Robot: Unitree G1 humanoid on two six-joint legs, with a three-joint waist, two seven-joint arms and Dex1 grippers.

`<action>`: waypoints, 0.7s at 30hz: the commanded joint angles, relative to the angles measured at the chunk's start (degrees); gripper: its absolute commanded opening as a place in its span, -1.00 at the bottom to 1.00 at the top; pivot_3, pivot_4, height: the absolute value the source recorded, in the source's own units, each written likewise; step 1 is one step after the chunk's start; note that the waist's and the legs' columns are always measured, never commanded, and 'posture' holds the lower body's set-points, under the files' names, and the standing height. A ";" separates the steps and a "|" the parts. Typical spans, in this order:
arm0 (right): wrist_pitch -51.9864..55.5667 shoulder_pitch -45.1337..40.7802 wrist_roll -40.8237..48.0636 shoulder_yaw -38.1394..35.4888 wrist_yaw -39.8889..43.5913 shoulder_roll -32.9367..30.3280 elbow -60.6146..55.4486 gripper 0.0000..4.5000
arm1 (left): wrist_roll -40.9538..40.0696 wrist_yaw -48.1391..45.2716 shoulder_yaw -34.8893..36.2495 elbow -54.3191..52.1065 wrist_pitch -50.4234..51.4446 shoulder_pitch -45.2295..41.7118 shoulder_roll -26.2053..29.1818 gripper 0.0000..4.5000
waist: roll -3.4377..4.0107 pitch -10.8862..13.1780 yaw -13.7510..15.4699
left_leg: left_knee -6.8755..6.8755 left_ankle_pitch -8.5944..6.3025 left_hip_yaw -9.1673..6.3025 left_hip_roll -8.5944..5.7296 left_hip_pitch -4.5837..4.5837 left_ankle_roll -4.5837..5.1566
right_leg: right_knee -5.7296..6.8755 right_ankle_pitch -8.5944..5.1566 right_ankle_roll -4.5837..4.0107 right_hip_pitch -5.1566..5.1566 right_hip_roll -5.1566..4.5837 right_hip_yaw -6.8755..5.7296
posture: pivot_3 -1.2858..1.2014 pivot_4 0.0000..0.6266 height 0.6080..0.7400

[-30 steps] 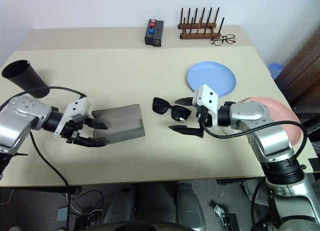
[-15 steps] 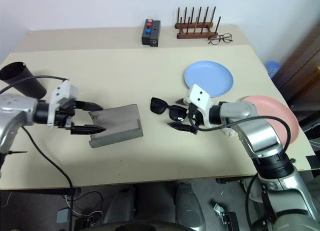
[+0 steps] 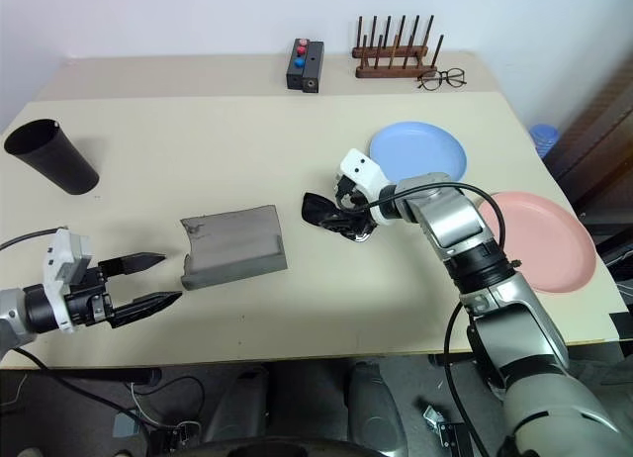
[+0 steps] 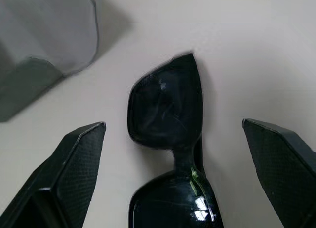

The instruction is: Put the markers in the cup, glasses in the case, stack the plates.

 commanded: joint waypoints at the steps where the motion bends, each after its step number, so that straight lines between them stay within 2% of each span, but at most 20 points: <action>1: -3.57 -3.38 -2.56 0.44 1.48 0.46 2.17 1.00 | 0.07 1.54 0.62 -2.04 -1.88 0.81 -0.13 0.98 | 0.00 0.00 -0.05 | 0.00 0.00 0.00 0.00 0.00 0.00 | 0.01 0.00 0.00 0.00 0.00 0.00 | 0.03 -0.52 1.00; 9: -8.42 -1.69 -10.64 2.47 -0.91 -1.57 -2.33 1.00 | -1.20 4.14 -0.04 -3.63 -2.17 1.45 -0.41 0.98 | 0.01 0.00 -0.05 | -0.02 0.00 0.00 0.00 0.00 0.00 | 0.01 0.00 0.01 -0.02 0.01 0.00 | 0.03 -0.52 1.00; 17: -6.57 2.59 -18.44 4.13 -5.04 -4.08 -11.26 1.00 | -1.85 5.35 -1.48 -3.58 -1.52 -0.56 -0.07 0.98 | 0.01 0.00 -0.02 | -0.02 0.00 0.00 0.00 0.00 0.00 | 0.00 0.00 0.00 -0.03 0.00 0.00 | 0.03 -0.52 1.00; 21: -4.20 3.59 -20.40 4.00 -6.97 -2.71 -13.07 1.00 | -2.67 5.68 -2.06 -3.57 -1.84 -2.33 -0.31 0.98 | 0.00 0.00 -0.03 | -0.01 0.00 0.00 0.00 0.00 0.00 | 0.00 0.00 0.00 -0.02 0.00 0.00 | 0.03 -0.52 1.00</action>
